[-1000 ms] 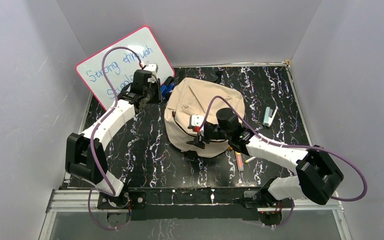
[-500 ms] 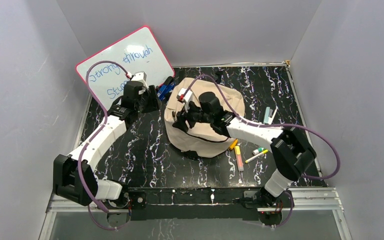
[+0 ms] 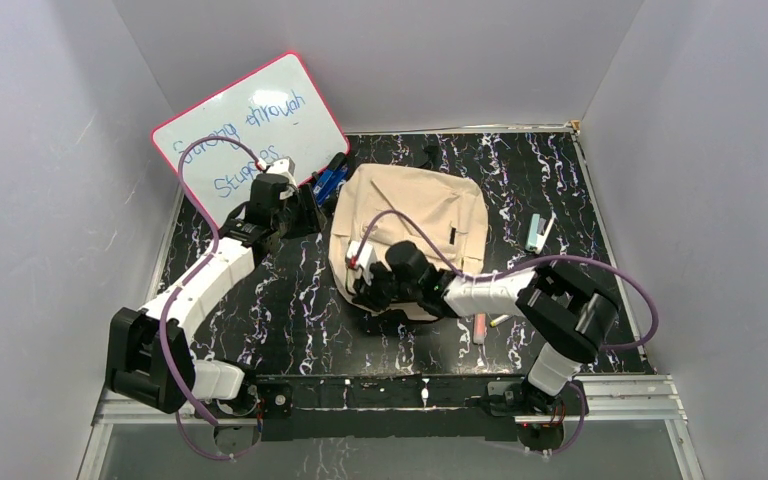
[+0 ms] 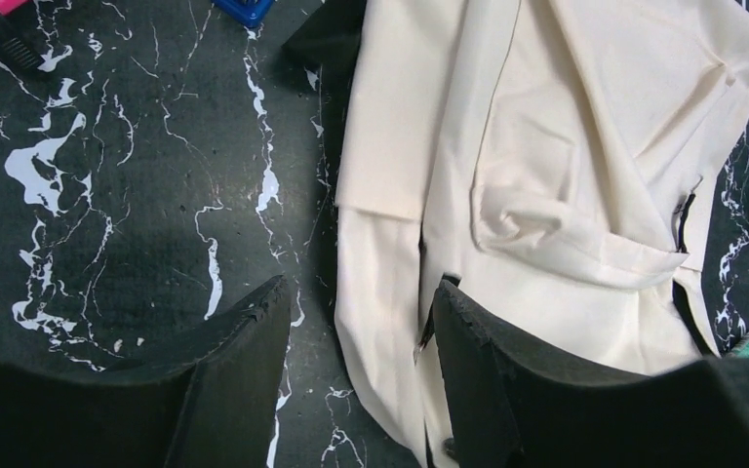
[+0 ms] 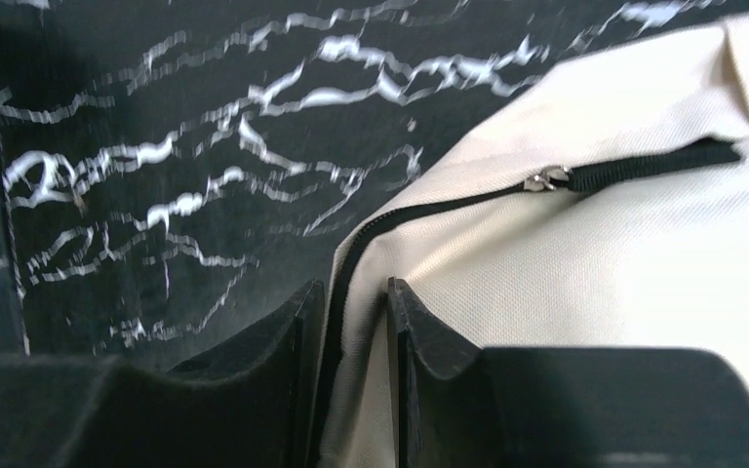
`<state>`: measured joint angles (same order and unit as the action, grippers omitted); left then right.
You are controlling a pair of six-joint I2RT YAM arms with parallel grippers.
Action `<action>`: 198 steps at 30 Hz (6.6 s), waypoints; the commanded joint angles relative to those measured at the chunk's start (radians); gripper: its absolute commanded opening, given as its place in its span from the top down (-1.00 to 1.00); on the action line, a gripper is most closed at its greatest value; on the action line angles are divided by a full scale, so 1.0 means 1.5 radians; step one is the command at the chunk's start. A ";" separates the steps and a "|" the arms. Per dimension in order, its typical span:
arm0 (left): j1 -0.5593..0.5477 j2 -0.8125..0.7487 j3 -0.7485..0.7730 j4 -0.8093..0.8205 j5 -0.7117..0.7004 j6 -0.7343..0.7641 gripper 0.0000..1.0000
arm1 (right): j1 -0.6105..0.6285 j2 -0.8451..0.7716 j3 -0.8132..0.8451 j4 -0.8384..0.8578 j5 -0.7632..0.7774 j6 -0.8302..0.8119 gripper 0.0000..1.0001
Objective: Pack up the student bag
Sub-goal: Zip the student bag at the center of the board.
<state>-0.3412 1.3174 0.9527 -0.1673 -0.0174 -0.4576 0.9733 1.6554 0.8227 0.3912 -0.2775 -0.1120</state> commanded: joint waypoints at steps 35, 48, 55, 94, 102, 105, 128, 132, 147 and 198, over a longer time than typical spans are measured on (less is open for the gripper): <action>-0.136 0.034 -0.028 -0.009 -0.077 0.169 -0.10 | 0.059 0.066 -0.198 0.433 0.124 -0.024 0.29; -0.137 0.149 0.021 -0.003 -0.057 0.117 0.05 | 0.059 0.063 -0.201 0.429 0.126 -0.025 0.31; -0.157 0.178 0.031 -0.004 -0.056 0.126 0.07 | 0.058 0.066 -0.201 0.432 0.127 -0.026 0.32; -0.164 0.114 0.072 -0.067 -0.088 0.166 0.61 | 0.059 0.069 -0.199 0.433 0.119 -0.023 0.36; -0.164 0.051 0.028 0.005 0.059 0.238 0.48 | 0.058 0.065 -0.210 0.449 0.118 -0.020 0.37; -0.164 0.043 0.001 0.025 0.129 0.279 0.47 | 0.059 0.064 -0.211 0.452 0.116 -0.018 0.37; -0.167 0.107 -0.001 -0.042 0.172 0.445 0.20 | 0.058 0.067 -0.210 0.454 0.109 -0.017 0.39; -0.171 0.122 0.001 -0.036 0.169 0.447 0.20 | 0.059 0.069 -0.207 0.454 0.106 -0.016 0.39; -0.190 0.171 0.005 -0.040 0.156 0.468 0.43 | 0.059 0.066 -0.214 0.456 0.112 -0.016 0.40; -0.174 0.269 0.190 0.028 -0.162 0.537 1.00 | 0.059 0.077 -0.202 0.393 -0.036 -0.051 1.00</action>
<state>-0.6254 1.7306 1.1946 -0.2386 -0.1776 0.3237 1.0389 1.7588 0.5079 1.0279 -0.1921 -0.1951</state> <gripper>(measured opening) 0.010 0.148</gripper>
